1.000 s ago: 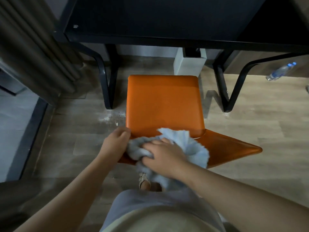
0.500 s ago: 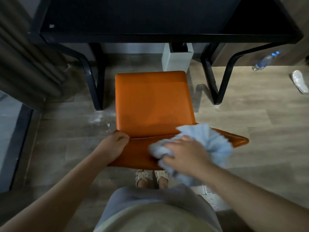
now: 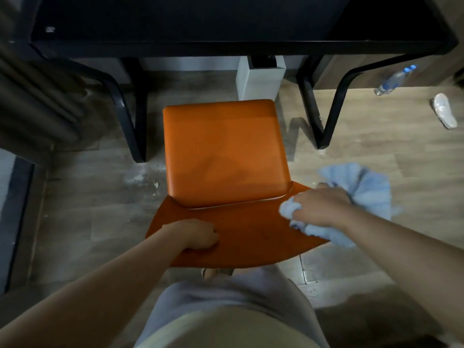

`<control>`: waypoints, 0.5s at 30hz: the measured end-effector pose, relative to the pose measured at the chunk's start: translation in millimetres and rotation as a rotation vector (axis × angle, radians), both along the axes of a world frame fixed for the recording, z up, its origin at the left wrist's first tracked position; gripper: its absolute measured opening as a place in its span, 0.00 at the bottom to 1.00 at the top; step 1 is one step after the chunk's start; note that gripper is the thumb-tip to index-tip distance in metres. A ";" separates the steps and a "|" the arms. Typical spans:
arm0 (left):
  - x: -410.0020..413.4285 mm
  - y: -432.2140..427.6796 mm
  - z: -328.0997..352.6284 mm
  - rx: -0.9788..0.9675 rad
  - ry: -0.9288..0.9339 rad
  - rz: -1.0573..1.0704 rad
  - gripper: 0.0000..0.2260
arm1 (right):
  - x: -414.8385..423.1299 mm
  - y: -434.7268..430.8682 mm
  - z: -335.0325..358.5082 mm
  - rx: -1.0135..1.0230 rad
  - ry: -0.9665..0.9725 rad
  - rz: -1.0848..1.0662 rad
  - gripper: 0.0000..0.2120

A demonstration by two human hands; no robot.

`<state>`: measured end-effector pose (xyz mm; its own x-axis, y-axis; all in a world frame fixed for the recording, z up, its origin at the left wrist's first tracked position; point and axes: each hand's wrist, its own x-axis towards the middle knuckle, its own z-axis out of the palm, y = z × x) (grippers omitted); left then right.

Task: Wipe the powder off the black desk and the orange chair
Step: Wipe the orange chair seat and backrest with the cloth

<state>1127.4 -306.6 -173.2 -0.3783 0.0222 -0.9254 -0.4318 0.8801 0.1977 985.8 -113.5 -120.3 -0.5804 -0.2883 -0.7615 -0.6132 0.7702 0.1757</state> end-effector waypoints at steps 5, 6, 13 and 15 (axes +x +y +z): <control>-24.0 20.0 -30.3 0.014 -0.107 0.053 0.26 | -44.2 0.0 -36.0 0.168 -0.022 -0.093 0.13; -29.4 23.9 -36.0 0.013 -0.142 0.071 0.27 | -50.4 1.6 -45.5 0.144 -0.042 -0.125 0.11; -72.5 56.4 -65.7 -0.057 -0.268 0.239 0.27 | -95.3 8.4 -122.7 0.152 -0.058 -0.132 0.21; -84.9 61.9 -73.7 -0.089 -0.286 0.252 0.26 | -110.5 11.7 -143.0 0.140 -0.028 -0.182 0.22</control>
<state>1042.5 -244.7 -246.9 -0.0878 -0.1231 -0.9885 -0.6632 0.7477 -0.0342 875.3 -101.7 -263.2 -0.5912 -0.0713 -0.8034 -0.4727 0.8377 0.2735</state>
